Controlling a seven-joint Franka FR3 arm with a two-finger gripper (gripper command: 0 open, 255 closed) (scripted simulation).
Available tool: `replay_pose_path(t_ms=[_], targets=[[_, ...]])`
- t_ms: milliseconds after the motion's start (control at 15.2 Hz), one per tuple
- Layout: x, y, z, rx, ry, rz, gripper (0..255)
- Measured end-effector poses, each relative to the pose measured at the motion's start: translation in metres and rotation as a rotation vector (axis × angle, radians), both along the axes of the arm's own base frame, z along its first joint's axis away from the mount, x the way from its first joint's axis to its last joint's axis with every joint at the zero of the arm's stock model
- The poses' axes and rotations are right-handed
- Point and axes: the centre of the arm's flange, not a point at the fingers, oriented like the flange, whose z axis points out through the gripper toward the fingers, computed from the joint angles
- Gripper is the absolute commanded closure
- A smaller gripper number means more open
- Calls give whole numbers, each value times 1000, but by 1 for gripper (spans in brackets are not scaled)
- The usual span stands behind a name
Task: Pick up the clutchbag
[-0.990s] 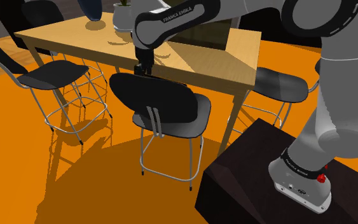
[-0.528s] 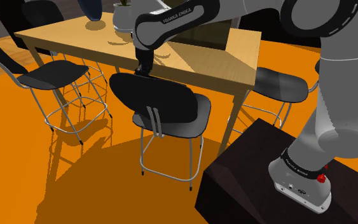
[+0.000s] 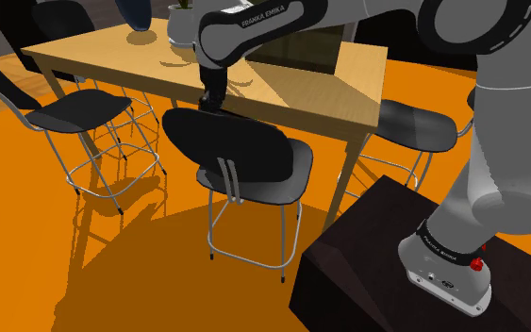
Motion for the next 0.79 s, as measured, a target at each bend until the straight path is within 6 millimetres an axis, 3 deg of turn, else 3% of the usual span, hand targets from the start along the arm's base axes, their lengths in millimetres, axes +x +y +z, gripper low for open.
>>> replay_pose_path(t_ms=[792], targets=[[0, -1, 61, 0, 0, 0, 255]])
